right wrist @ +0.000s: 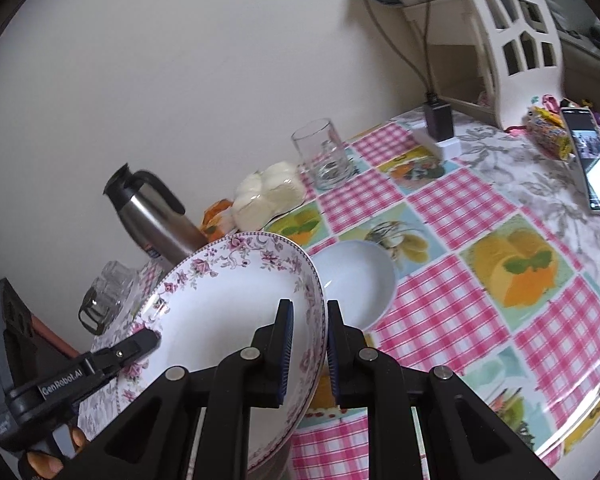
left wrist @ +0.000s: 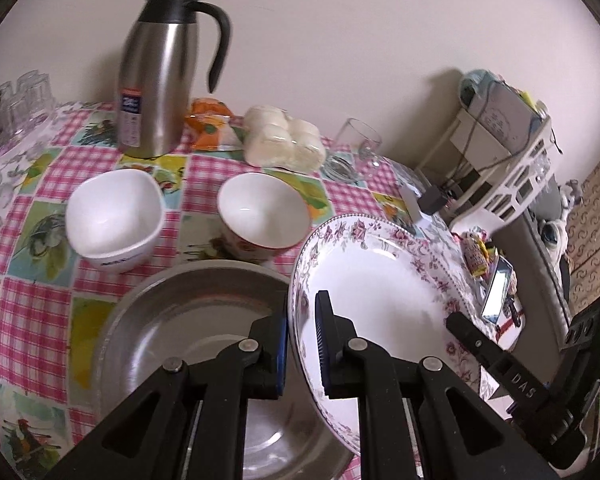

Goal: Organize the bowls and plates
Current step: 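Lower the floral-rimmed plate into the steel basin with the right tool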

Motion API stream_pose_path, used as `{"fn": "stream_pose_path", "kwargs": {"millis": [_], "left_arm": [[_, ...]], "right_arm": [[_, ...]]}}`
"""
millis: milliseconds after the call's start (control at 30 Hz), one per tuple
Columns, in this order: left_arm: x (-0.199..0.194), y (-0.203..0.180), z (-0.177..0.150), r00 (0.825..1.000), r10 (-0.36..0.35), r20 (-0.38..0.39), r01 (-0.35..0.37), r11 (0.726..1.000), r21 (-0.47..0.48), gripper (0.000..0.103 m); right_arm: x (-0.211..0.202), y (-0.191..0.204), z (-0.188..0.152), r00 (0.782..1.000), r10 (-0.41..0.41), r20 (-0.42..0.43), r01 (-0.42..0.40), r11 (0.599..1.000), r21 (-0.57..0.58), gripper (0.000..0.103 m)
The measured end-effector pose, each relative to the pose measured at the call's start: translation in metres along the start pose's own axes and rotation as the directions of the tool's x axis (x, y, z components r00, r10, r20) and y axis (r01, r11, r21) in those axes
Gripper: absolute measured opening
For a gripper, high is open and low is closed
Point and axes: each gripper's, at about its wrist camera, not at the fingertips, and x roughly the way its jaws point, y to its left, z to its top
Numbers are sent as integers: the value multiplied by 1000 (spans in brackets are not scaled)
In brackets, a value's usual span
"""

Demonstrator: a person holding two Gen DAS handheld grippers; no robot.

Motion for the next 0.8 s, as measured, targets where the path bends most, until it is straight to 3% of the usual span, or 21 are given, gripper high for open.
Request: {"fn": "stream_pose_path", "kwargs": {"millis": [433,800], "left_arm": [[-5,57,-8,995,84,-61,-90,989,-115,13],[3,80,-27,981,124,-148,-148,975,-164,13]], "right_arm": [[32,46,-24,995,20,-94,-30,994,-108,17],[57,56,-44,982,-8,-190,-24,986,-167,17]]}}
